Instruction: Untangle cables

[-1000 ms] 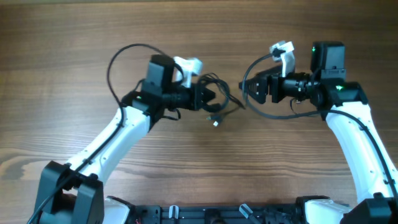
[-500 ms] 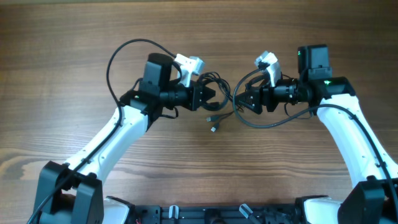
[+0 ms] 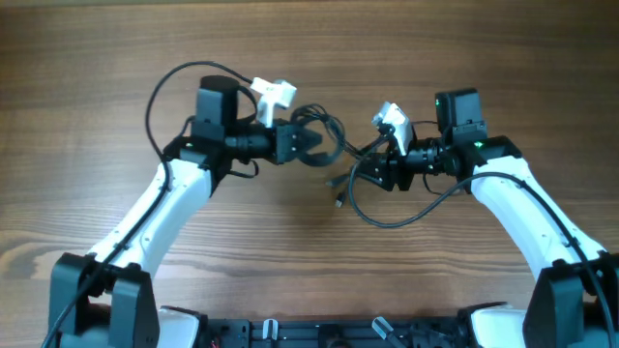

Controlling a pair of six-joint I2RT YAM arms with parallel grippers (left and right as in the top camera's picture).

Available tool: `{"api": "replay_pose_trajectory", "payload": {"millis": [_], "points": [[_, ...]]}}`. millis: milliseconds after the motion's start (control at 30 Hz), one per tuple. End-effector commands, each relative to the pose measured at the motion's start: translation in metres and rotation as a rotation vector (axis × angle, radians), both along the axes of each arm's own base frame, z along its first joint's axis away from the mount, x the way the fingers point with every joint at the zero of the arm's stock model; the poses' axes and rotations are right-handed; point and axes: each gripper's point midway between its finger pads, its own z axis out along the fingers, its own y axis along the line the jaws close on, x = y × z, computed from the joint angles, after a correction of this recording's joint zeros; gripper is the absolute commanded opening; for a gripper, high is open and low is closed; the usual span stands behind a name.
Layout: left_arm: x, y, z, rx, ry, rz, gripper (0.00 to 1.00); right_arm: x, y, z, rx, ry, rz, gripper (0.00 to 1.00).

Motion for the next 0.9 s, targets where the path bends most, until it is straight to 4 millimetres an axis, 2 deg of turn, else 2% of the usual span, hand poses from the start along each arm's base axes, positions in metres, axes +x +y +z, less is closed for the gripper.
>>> {"api": "replay_pose_trajectory", "payload": {"millis": [0,67,167,300,333,367,467,567,700,767,867], "points": [[0.015,0.02,0.007,-0.038,0.017,0.06,0.04,-0.007,0.0,-0.01,-0.001,0.062,-0.003,0.25],[0.02,0.022,0.008,-0.032,0.003,0.083,0.04,-0.006,0.0,-0.009,0.014,0.138,-0.059,0.05],[0.025,0.022,0.003,0.002,-0.007,0.111,0.05,-0.011,0.007,0.001,0.086,0.224,-0.069,0.04],[0.03,0.018,-0.006,0.074,-0.027,0.159,0.04,-0.026,0.02,0.028,0.247,0.265,0.033,0.04],[0.03,0.015,-0.008,0.09,-0.032,0.165,0.04,-0.025,0.019,0.027,0.24,0.261,0.028,0.04],[0.03,0.012,-0.01,0.106,-0.038,0.171,0.04,-0.021,0.017,0.02,0.201,0.247,0.003,0.23],[0.03,0.01,-0.012,0.125,-0.05,0.174,0.04,-0.005,0.004,-0.003,0.058,0.203,-0.092,1.0],[0.031,0.01,-0.013,0.127,-0.049,0.177,0.04,0.007,-0.007,-0.016,-0.039,0.163,-0.159,1.0],[0.019,0.001,-0.004,0.063,-0.036,0.099,0.07,0.016,-0.003,-0.007,-0.004,0.086,-0.136,1.0],[0.01,-0.005,0.002,0.018,-0.024,0.044,0.08,0.017,0.003,0.001,0.018,-0.02,-0.059,1.0],[-0.002,-0.011,0.01,-0.039,-0.008,-0.025,0.09,0.014,0.015,0.009,0.057,-0.142,0.054,0.88]]}}
